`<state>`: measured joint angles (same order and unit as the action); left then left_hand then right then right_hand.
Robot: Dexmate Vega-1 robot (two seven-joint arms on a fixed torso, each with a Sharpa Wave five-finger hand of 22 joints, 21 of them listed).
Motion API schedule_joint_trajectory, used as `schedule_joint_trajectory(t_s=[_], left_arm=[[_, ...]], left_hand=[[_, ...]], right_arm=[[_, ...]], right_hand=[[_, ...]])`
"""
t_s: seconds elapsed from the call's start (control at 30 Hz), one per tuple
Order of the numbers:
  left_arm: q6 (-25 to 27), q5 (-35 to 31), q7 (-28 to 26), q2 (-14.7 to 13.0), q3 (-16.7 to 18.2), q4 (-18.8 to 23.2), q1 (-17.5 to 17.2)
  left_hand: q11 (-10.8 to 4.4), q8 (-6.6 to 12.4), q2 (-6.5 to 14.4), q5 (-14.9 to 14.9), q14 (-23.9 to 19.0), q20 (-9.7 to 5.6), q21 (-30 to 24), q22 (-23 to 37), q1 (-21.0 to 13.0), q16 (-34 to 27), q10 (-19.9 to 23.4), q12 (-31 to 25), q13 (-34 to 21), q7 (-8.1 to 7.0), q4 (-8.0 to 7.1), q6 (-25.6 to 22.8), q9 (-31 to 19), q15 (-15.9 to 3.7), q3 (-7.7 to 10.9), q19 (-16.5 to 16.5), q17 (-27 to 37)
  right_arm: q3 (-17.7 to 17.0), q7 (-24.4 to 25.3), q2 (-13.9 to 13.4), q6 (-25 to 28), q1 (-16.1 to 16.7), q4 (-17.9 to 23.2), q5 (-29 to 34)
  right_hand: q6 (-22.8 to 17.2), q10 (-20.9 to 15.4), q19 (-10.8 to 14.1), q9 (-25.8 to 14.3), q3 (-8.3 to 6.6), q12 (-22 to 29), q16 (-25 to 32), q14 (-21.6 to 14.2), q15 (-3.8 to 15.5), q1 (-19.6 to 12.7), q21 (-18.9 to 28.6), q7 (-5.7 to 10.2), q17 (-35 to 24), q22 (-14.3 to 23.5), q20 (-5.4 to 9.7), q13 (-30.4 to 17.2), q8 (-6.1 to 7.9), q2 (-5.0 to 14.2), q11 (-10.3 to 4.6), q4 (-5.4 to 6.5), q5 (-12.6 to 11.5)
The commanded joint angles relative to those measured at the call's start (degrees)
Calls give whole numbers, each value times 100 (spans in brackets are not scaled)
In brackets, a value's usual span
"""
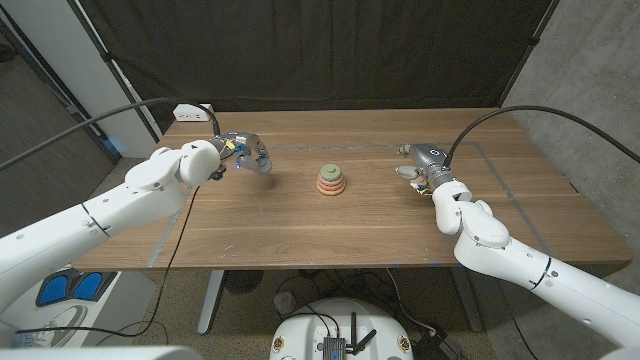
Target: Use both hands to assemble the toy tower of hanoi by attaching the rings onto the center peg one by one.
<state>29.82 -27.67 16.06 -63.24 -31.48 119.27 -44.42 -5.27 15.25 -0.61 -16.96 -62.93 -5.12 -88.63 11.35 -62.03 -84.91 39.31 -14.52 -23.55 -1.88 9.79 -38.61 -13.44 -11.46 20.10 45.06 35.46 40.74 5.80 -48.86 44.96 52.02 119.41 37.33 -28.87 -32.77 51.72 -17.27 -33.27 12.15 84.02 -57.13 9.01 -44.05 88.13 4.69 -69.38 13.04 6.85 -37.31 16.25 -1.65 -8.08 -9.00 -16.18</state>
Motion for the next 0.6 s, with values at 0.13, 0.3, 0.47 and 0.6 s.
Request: schedule_joint_trajectory(t_s=[0.13, 0.3, 0.47, 0.6], left_arm=[[-142, 26, 85, 19, 53, 90, 77], [-309, 89, 105, 54, 68, 60, 135], [-465, 133, 101, 103, 77, 28, 189], [-609, 231, 81, 152, 106, -26, 213]], left_hand=[[-490, 1, 22, -39, -22, -699, -19, 8, -21, 13, 577, 7, -464, 8, -29, -70, -36, -107, 80, 50, 18], [-507, -7, 19, -39, -23, -700, -27, 12, -27, 44, 613, 23, -481, 12, -30, -94, -42, -107, 76, 63, 6], [-504, -25, 16, -41, -18, -701, -28, 13, -38, 81, 618, 44, -511, 11, -28, -94, -49, -107, 75, 69, -9], [-500, -29, 13, -43, -63, -699, -29, 14, -38, 51, 630, 55, -526, 11, -31, -111, -52, -107, 73, 71, 38]], right_arm=[[-23, 33, -1, 29, 24, -1, -51], [-27, 26, -19, 72, 29, 20, -49], [-30, 48, -31, 113, 43, 47, -36], [-41, 74, -42, 102, 58, 62, -46]], right_hand=[[-46, -78, -18, -6, 20, 2, 14, -16, 342, 17, 23, -2, -28, 16, 546, -25, 14, 65, -10, -16, -21], [-48, -80, -18, -3, 19, 0, 12, -14, 341, 20, 21, -3, -26, 14, 546, -27, 11, 68, -10, -17, -23], [-50, -79, -12, -1, 18, -4, 9, -10, 342, 20, 27, 8, -23, 21, 546, -29, 9, 72, -12, -19, -26], [-46, -77, -20, 0, 18, -7, 10, -10, 342, 20, 19, 8, -23, 13, 546, -28, 6, 73, -8, -21, -27]])
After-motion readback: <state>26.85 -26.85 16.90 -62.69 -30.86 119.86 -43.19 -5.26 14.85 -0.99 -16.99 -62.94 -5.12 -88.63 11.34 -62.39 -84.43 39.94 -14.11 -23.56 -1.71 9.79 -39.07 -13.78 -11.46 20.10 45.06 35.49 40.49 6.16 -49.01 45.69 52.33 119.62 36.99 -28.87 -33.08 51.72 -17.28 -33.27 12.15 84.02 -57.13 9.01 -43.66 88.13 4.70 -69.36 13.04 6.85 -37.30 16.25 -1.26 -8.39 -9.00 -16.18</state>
